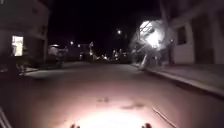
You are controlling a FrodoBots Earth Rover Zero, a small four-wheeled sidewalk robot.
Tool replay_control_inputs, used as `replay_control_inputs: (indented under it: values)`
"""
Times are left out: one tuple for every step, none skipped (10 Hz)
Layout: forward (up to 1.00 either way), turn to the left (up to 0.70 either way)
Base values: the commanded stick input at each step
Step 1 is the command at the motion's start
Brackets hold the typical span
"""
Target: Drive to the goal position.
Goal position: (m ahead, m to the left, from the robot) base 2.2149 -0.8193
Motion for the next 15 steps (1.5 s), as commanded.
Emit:
replay_control_inputs:
  values:
    - [0.85, 0.00]
    - [0.85, 0.00]
    - [0.85, 0.00]
    - [0.85, -0.10]
    - [0.85, -0.34]
    - [0.85, -0.21]
    - [0.85, -0.09]
    - [0.85, 0.00]
    - [0.85, 0.00]
    - [0.85, 0.00]
    - [0.85, 0.00]
    - [0.85, 0.00]
    - [0.85, 0.00]
    - [0.85, 0.00]
    - [0.85, 0.00]
